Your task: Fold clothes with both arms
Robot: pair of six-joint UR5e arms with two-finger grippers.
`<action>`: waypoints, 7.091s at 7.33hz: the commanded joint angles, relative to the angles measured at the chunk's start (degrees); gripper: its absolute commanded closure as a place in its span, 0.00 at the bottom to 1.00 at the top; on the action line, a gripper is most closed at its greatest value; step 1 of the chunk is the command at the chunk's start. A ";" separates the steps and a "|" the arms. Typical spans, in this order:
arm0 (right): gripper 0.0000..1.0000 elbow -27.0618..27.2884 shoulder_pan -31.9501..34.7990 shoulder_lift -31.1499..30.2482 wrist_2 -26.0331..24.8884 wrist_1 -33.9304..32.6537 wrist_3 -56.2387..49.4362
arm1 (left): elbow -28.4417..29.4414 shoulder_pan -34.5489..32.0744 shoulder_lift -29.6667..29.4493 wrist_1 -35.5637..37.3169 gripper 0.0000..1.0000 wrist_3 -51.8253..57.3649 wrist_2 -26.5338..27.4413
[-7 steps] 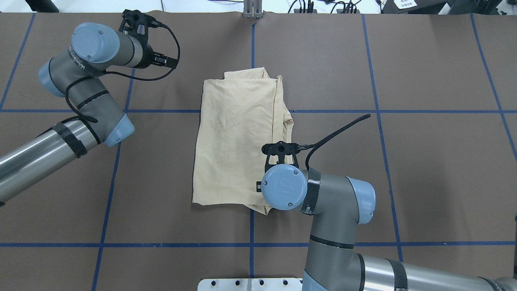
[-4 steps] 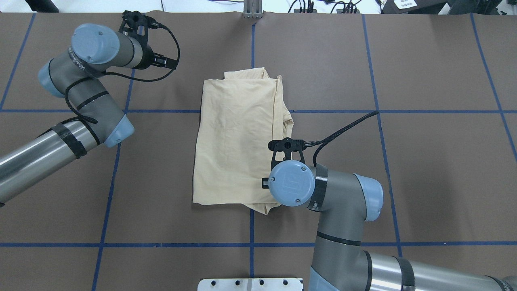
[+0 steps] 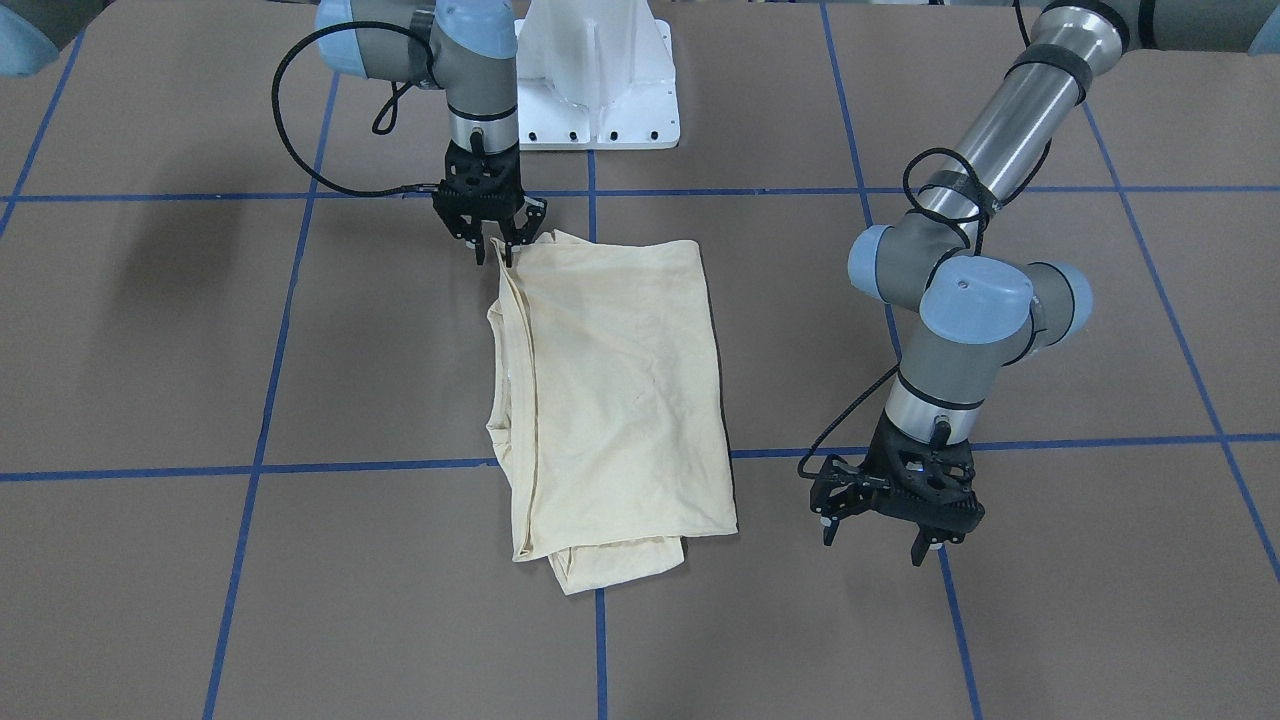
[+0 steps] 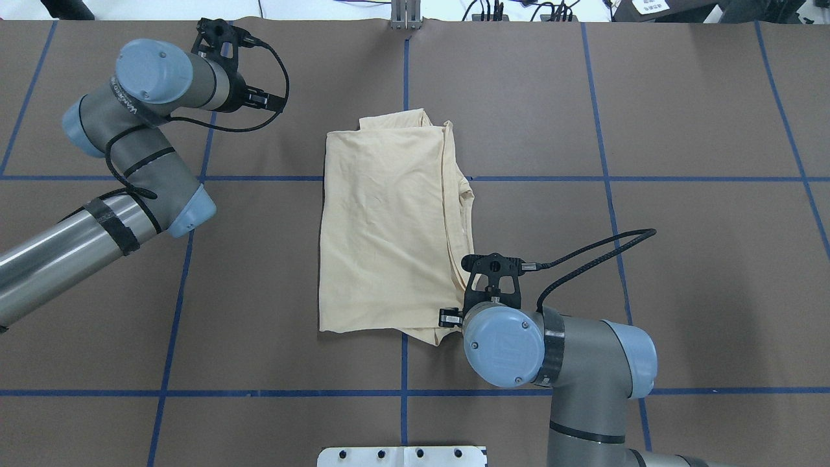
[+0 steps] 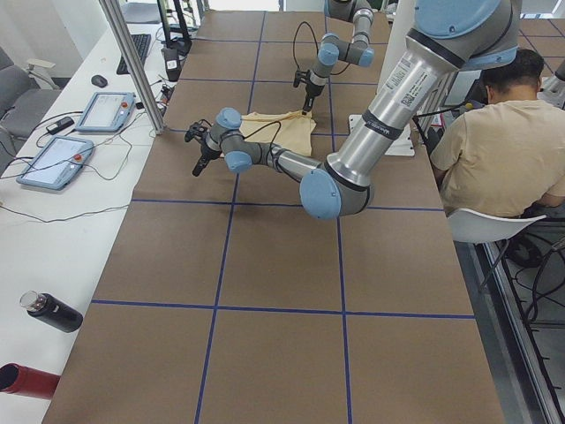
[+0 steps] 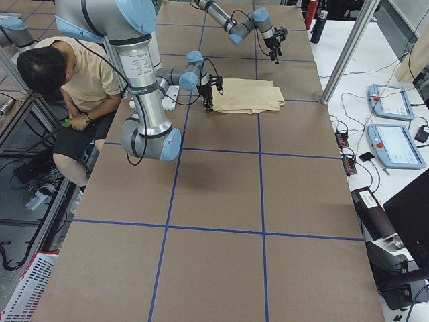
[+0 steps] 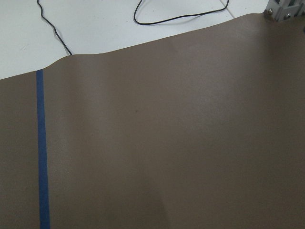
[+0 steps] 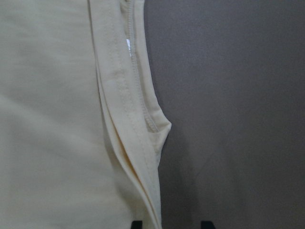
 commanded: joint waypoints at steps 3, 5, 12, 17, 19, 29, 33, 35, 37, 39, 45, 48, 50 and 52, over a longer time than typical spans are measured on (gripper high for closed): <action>0.00 -0.15 3.87 1.96 -0.08 -0.58 -4.30 | -0.08 0.24 0.00 0.00 0.00 -0.06 0.00; 0.00 -8.89 8.36 8.26 4.49 -0.49 -6.79 | -0.08 0.24 0.44 -1.22 0.00 -0.06 -0.09; 0.00 -15.19 11.10 11.82 10.91 -6.55 -13.91 | 0.01 0.41 0.79 -1.58 0.00 0.02 0.00; 0.00 -2.94 13.92 0.17 12.41 -9.72 -19.45 | 0.01 0.68 0.79 -1.49 0.00 0.02 -0.09; 0.00 0.72 13.75 -2.69 11.98 -9.63 -19.37 | 0.10 0.68 0.88 -1.49 0.00 0.02 0.00; 0.00 13.20 14.10 -14.34 10.84 9.65 -9.18 | -45.79 29.03 15.82 23.47 0.00 -33.52 3.58; 0.00 13.12 14.01 -16.57 9.95 12.16 -9.00 | -40.51 32.32 16.26 23.29 0.10 -36.10 5.01; 0.00 13.03 13.92 -16.48 9.86 12.16 -9.00 | -39.46 32.32 16.09 23.20 0.20 -35.92 5.01; 0.00 12.85 13.92 -16.48 9.86 12.16 -9.00 | -39.10 31.53 16.00 23.20 0.29 -35.84 5.01; 0.00 12.85 13.57 -16.40 9.34 12.16 -9.00 | -39.02 30.83 15.82 22.77 0.37 -37.40 5.45; 0.00 12.77 13.30 -16.22 9.34 12.16 -9.00 | -34.98 31.09 14.59 20.57 0.37 -43.22 5.63; 0.00 12.77 13.30 -16.13 9.25 12.16 -9.00 | -35.15 31.00 13.89 20.48 0.84 -43.57 5.63; 0.00 12.77 12.17 -15.78 7.86 12.16 -8.74 | -35.50 31.00 13.97 20.65 1.00 -43.57 5.71; 0.02 11.98 8.32 -12.82 4.70 11.38 3.25 | -35.76 30.91 13.97 20.74 1.00 -43.57 5.71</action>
